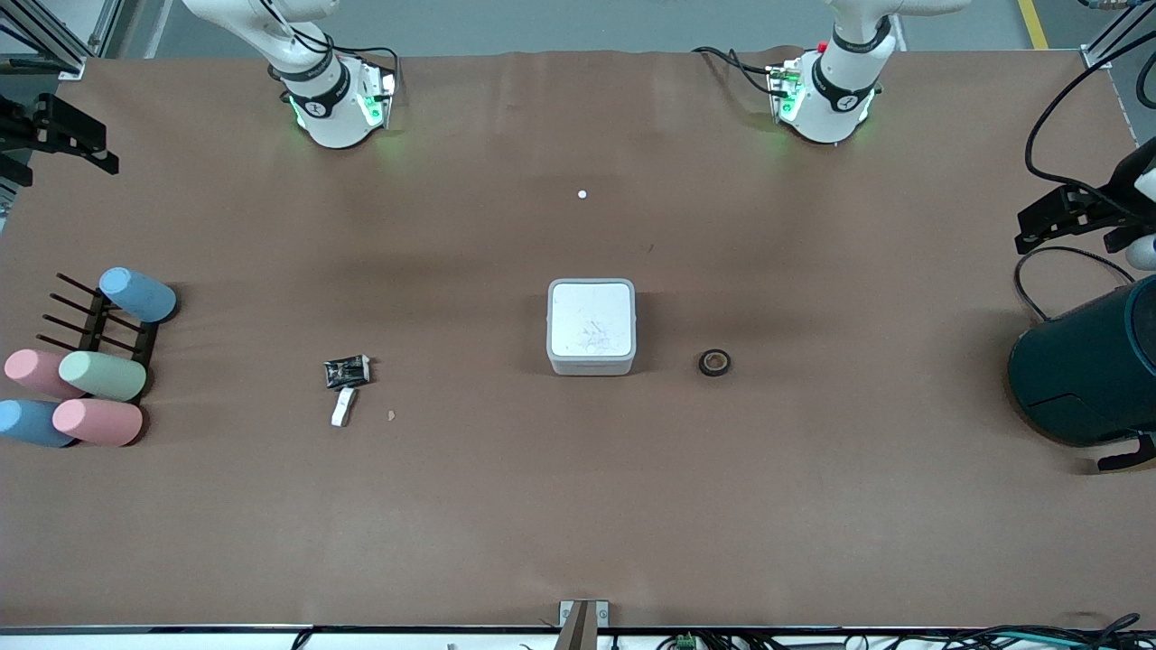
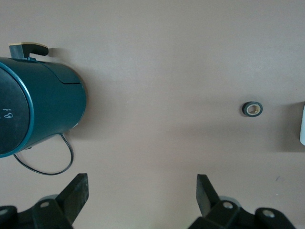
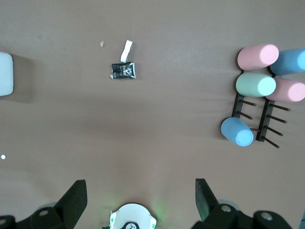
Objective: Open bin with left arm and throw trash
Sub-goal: 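Reach the left gripper to the bin lid while the right gripper reaches the wrapper, then open the bin lid with the left gripper while the right gripper grasps the wrapper, then grasp the dark tape ring with the left gripper while the right gripper carries the wrapper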
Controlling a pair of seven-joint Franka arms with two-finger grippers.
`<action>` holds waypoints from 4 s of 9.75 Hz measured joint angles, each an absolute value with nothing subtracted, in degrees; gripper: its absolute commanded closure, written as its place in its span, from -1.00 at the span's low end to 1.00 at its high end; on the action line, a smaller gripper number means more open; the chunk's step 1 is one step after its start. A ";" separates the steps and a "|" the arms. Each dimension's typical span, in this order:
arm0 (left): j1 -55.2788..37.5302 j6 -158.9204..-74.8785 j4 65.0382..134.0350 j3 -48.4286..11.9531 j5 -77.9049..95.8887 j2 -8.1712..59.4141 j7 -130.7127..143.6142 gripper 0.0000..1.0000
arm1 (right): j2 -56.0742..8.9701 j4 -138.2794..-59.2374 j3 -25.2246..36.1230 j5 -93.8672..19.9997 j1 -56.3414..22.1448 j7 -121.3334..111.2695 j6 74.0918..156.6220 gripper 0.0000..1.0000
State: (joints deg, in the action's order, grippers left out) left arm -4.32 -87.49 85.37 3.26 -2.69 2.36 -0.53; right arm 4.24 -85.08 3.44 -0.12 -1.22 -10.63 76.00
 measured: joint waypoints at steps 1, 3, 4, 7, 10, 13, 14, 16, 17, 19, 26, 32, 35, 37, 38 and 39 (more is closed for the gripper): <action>-4.32 -87.49 85.34 3.26 -2.69 2.37 -0.46 -1.00 | 4.25 -85.10 3.46 -0.09 -1.18 -10.62 76.58 -1.00; -4.30 -87.49 85.26 3.27 -2.69 2.37 -0.34 -1.00 | 3.94 -85.31 3.56 -0.04 -1.11 -10.62 77.39 -1.00; -4.38 -87.47 85.25 3.24 -2.68 2.40 -0.31 -0.99 | 3.40 -85.56 3.51 -0.04 -1.15 -10.62 77.68 -1.00; -8.24 -84.94 85.31 -1.08 -1.66 4.04 -1.13 0.79 | -1.97 -87.02 3.31 -0.54 -1.34 -10.43 82.12 -1.00; -19.92 -96.28 85.25 -6.96 4.13 13.61 3.76 1.00 | -9.44 -97.45 2.94 -4.02 -3.01 -9.28 99.71 -1.00; -29.09 -115.56 83.72 -7.97 9.96 29.88 15.40 1.00 | -13.33 -111.03 2.79 -4.67 -7.50 -9.28 121.55 -0.99; -30.97 -119.85 83.13 -8.17 10.40 33.33 18.38 1.00 | -14.75 -112.81 2.71 -4.67 -9.83 -9.16 124.82 -0.99; -33.82 -125.02 82.45 -8.18 10.40 36.84 21.72 1.00 | -16.87 -115.00 2.78 -4.79 -11.34 -9.09 128.64 -0.99; -34.41 -125.87 82.40 -8.13 10.40 37.90 22.30 1.00 | -17.45 -117.20 3.06 -5.96 -11.12 -9.10 132.75 -0.99; -34.47 -126.05 82.34 -8.05 10.40 39.47 22.57 1.00 | -19.69 -121.53 3.27 -8.44 -10.99 -9.08 142.68 -1.00; -34.60 -126.08 82.21 -8.44 7.09 39.68 25.10 1.00 | -26.82 -121.79 3.15 -9.40 -11.24 -8.52 150.59 -1.00; -20.70 -109.68 81.88 -7.23 -3.13 32.19 11.14 -1.00 | -27.93 -120.34 3.04 -9.70 -11.75 -6.16 150.93 0.82; -19.60 -119.09 87.85 -7.42 -3.14 36.95 10.23 -1.00 | -25.38 -110.89 2.93 -9.83 -12.91 3.88 130.96 0.82; -19.73 -128.03 95.57 -7.59 -3.14 37.53 10.97 -1.00 | -21.96 -99.49 2.66 -10.06 -17.19 17.20 116.75 0.81; -19.74 -131.64 98.68 -7.69 -3.14 37.39 11.48 -1.00 | -21.37 -95.36 2.46 -10.29 -21.55 25.34 115.42 0.81; -19.80 -135.12 101.56 -7.80 -3.15 37.20 11.72 -0.97 | -21.90 -92.66 2.34 -10.91 -26.59 32.93 116.11 0.80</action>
State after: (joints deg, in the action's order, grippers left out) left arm -19.80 -135.12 101.56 -7.80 -3.15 37.20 11.72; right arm -21.90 -92.66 2.34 -10.91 -26.59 32.93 116.11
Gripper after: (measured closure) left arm 0.000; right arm 0.546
